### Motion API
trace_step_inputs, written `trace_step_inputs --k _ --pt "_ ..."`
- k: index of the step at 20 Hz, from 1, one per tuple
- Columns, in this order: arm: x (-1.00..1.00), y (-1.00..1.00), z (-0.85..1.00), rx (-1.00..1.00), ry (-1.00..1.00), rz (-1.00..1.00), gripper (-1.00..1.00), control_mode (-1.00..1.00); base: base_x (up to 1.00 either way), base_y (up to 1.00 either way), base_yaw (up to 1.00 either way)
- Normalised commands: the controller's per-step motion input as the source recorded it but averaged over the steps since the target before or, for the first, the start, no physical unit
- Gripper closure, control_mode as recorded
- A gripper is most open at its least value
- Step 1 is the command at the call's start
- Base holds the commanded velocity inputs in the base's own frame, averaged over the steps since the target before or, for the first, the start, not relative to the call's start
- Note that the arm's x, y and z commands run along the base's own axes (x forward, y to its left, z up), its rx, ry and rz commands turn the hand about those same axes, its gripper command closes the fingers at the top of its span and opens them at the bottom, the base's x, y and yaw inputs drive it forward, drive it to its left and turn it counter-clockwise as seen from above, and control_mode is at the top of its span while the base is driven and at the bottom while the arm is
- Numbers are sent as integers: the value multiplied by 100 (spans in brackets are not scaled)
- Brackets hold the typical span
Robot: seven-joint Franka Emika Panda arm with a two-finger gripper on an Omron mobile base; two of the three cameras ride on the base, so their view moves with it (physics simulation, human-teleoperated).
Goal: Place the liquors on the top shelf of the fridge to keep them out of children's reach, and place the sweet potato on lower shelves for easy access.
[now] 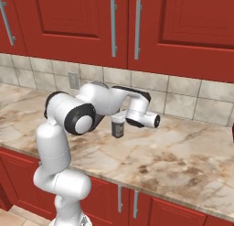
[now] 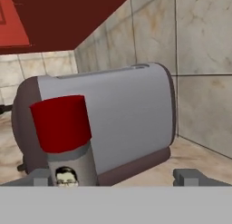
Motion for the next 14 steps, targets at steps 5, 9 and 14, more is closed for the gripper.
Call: trace_step_inputs --k 5,9,14 --pt "0 28 0 0 0 3 -100 -100 0 0 0" --pt "0 8 0 0 0 1 -100 -100 0 0 0" --pt "0 0 0 0 0 1 -100 -100 0 0 0"
